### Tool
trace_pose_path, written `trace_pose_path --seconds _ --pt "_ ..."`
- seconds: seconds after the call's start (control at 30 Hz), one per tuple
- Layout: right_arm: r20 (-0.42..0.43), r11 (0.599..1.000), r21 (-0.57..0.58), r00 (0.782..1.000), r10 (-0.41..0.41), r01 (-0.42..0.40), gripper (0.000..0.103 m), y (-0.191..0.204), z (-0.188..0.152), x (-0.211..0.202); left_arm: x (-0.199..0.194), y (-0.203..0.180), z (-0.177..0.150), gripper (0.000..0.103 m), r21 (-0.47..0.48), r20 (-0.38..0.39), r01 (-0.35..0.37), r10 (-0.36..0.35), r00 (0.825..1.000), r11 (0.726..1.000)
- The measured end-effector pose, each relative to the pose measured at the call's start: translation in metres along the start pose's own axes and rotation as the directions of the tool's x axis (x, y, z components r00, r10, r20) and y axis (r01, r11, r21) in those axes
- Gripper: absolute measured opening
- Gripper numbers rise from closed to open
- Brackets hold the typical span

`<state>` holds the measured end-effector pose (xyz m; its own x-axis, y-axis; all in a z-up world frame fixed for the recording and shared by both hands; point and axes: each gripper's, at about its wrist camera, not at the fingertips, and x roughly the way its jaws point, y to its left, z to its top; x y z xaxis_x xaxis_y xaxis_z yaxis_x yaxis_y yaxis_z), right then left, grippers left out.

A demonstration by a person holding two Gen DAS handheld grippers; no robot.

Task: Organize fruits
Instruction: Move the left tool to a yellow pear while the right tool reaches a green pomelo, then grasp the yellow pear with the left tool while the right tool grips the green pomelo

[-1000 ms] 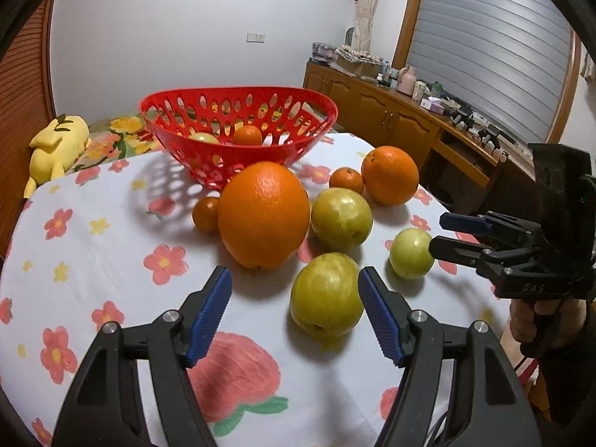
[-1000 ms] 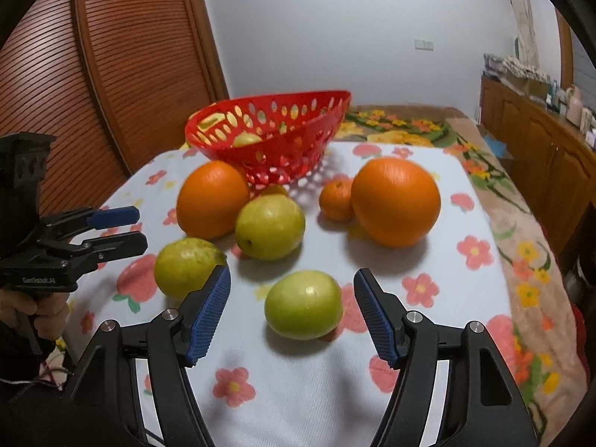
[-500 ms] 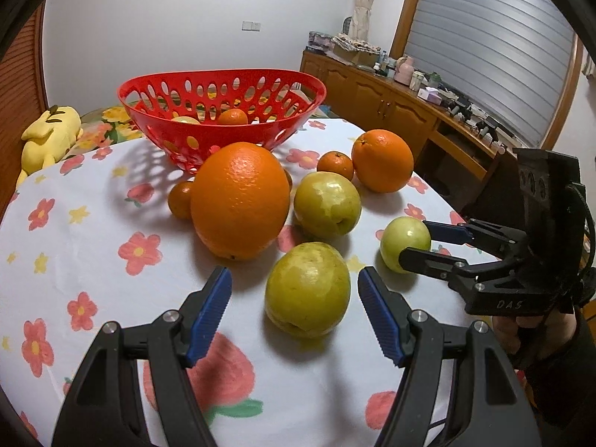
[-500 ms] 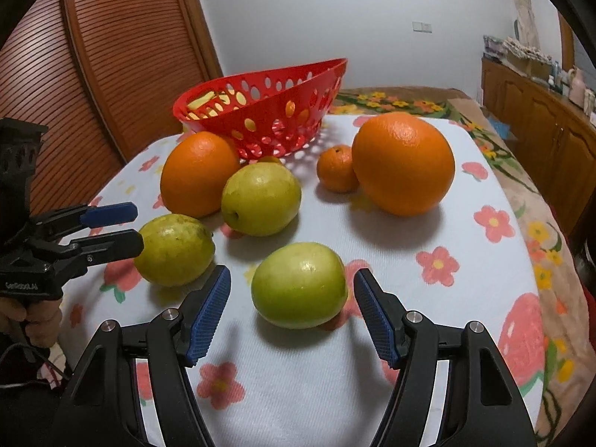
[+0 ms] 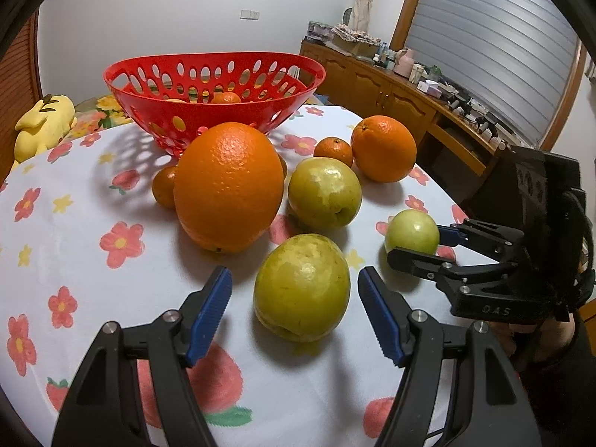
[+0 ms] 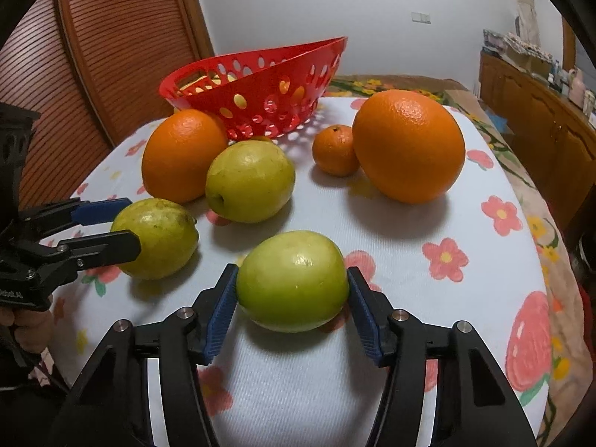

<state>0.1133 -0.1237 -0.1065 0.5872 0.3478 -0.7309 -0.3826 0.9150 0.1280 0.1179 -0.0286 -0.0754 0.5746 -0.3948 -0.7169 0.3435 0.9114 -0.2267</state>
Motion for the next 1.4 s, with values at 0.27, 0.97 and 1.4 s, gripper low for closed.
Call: trace_pose_path --seconds 0.27,0.97,1.4 --pt "0.031 1.0 0.018 0.999 0.008 -0.009 0.058 -0.006 -0.005 -0.008 0.008 -0.002 0.002 0.071 0.002 -0.019 -0.008 0.008 1.0 1.0" --pt "0.057 1.0 0.031 0.998 -0.003 0.001 0.058 -0.006 -0.007 -0.008 0.026 -0.004 0.001 0.069 0.018 -0.051 -0.027 0.028 0.998 0.999" --pt "0.053 1.0 0.025 0.999 -0.006 0.005 0.058 -0.005 -0.007 -0.008 0.021 -0.008 0.001 0.056 0.022 -0.037 0.001 0.0 0.999 1.0"
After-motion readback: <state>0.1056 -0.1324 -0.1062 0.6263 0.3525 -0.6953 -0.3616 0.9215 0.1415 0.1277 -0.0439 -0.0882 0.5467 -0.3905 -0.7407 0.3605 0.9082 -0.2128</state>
